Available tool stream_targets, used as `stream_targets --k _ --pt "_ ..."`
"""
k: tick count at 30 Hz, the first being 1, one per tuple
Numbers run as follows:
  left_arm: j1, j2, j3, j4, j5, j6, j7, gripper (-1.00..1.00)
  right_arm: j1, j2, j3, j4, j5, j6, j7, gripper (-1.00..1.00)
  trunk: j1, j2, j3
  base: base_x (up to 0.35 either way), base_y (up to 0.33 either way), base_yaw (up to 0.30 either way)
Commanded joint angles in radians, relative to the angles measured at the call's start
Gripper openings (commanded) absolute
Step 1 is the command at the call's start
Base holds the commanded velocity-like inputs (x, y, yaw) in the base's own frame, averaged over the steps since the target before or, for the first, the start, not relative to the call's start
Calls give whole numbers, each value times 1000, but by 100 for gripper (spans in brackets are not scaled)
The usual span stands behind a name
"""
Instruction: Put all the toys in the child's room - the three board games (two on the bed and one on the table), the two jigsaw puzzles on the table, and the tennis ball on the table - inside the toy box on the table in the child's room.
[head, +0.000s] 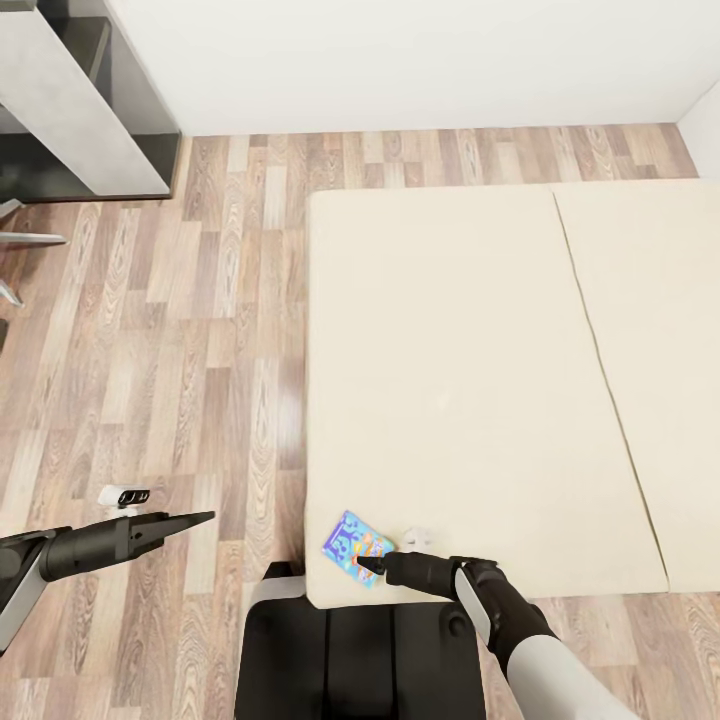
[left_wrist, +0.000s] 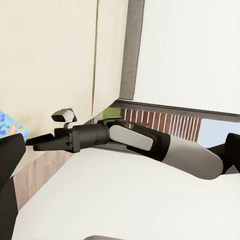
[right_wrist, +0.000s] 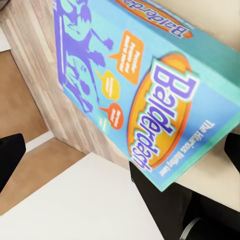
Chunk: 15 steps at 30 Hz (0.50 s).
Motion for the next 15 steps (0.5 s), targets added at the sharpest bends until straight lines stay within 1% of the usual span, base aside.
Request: stream_targets --k 1,5,15 --pt "0 0 -1 0 1 11 -3 100 0 1 -6 -1 -4 10 3 100 1 -2 -1 0 102 0" --pt "0 0 -1 0 1 11 -3 100 0 1 -6 -1 -4 10 3 100 1 -2 -1 0 64 0" --pt "0 0 -1 0 1 11 -3 100 0 2 -5 -1 -4 10 2 100 1 -2 -1 0 7 0"
